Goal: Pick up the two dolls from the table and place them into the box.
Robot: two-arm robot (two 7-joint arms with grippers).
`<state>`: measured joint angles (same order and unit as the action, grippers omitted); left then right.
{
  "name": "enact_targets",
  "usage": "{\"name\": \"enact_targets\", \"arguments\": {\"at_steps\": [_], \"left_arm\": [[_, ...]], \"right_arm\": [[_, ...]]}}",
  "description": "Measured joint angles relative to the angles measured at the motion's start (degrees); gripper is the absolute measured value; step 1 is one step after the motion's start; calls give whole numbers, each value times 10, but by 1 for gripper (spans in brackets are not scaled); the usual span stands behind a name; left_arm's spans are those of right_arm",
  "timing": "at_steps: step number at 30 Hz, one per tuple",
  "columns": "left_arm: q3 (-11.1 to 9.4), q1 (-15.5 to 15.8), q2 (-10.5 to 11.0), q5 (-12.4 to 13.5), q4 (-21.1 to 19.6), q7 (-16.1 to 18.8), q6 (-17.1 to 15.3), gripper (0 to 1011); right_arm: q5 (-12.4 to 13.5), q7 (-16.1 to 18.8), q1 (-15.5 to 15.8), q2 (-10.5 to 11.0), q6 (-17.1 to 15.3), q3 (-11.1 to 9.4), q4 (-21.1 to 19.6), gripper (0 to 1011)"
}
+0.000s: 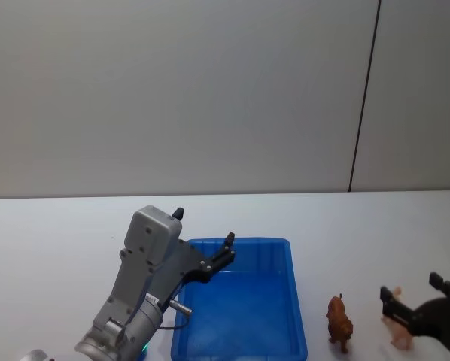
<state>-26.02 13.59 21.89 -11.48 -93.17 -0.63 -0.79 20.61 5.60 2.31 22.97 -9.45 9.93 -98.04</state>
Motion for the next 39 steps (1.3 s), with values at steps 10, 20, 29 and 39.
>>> {"name": "enact_targets", "arguments": {"at_steps": [10,20,29,39], "left_arm": [[0,0,0,0,0,0,0,1001],[0,0,0,0,0,0,0,1001],[0,0,0,0,0,0,0,1001],[0,0,0,0,0,0,0,1001]], "right_arm": [[-3,14,-15,-8,-38,5,41,1001],[-8,20,-34,-24,-62,14,79,977],[-4,14,-45,-33,-79,16,100,780],[2,3,-50,-36,-83,13,109,458]]}}
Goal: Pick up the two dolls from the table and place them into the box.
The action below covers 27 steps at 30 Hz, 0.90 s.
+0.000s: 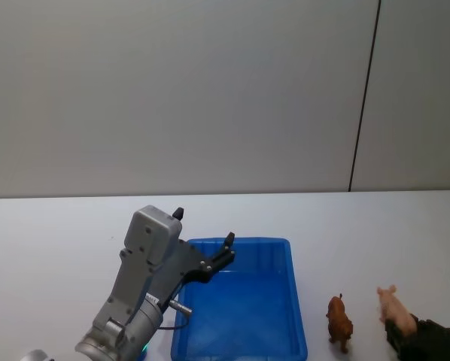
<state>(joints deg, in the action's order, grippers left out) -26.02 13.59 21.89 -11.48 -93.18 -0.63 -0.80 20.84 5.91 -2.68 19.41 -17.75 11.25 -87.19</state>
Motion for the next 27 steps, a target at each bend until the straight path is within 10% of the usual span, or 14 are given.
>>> {"name": "enact_targets", "arguments": {"at_steps": [27], "left_arm": [[0,0,0,0,0,0,0,1001]], "right_arm": [[-41,93,-48,-12,34,9,-54,378]]}}
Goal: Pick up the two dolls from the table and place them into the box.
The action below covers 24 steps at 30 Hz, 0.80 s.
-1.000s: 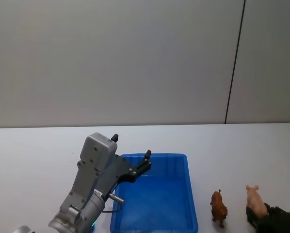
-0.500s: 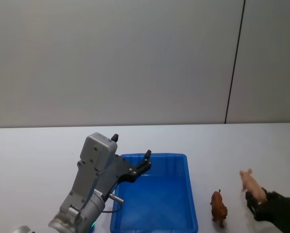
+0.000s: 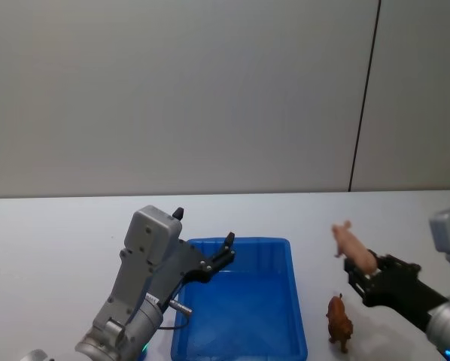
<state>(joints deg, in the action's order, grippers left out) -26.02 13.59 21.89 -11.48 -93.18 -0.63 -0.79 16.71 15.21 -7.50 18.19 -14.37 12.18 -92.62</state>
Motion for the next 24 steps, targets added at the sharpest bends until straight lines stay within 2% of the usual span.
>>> {"name": "enact_targets", "arguments": {"at_steps": [10,12,17,24], "left_arm": [[0,0,0,0,0,0,0,1001],[0,0,0,0,0,0,0,1001],[0,0,0,0,0,0,0,1001],[0,0,0,0,0,0,0,1001]], "right_arm": [[-11,62,-50,-29,-32,18,11,378],[-15,82,-68,-41,-48,26,24,378],[-18,104,-91,-59,-68,38,43,394],[-19,130,-123,-85,-89,55,77,636]]}}
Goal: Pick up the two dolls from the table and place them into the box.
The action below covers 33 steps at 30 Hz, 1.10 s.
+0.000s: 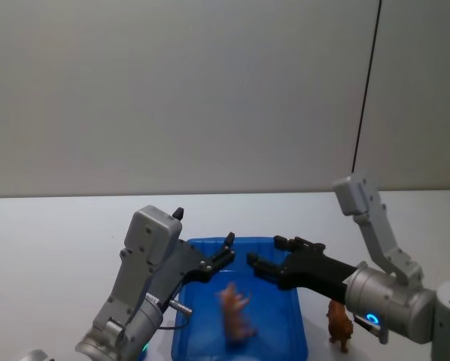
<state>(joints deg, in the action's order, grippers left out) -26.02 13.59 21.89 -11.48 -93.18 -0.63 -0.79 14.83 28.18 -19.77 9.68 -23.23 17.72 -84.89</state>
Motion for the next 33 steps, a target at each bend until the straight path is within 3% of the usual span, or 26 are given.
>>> {"name": "enact_targets", "arguments": {"at_steps": [1,8,13,24,33], "left_arm": [[0,0,0,0,0,0,0,1001],[0,0,0,0,0,0,0,1001],[0,0,0,0,0,0,0,1001],[0,0,0,0,0,0,0,1001],[0,0,0,0,0,0,0,1001]], "right_arm": [[0,1,-2,-1,0,1,2,700],[5,2,-9,-6,-1,4,13,886],[14,-8,-2,2,9,-3,8,1001],[46,-39,56,51,42,-30,-45,1001],[59,-57,100,84,48,-44,-77,1001]]}}
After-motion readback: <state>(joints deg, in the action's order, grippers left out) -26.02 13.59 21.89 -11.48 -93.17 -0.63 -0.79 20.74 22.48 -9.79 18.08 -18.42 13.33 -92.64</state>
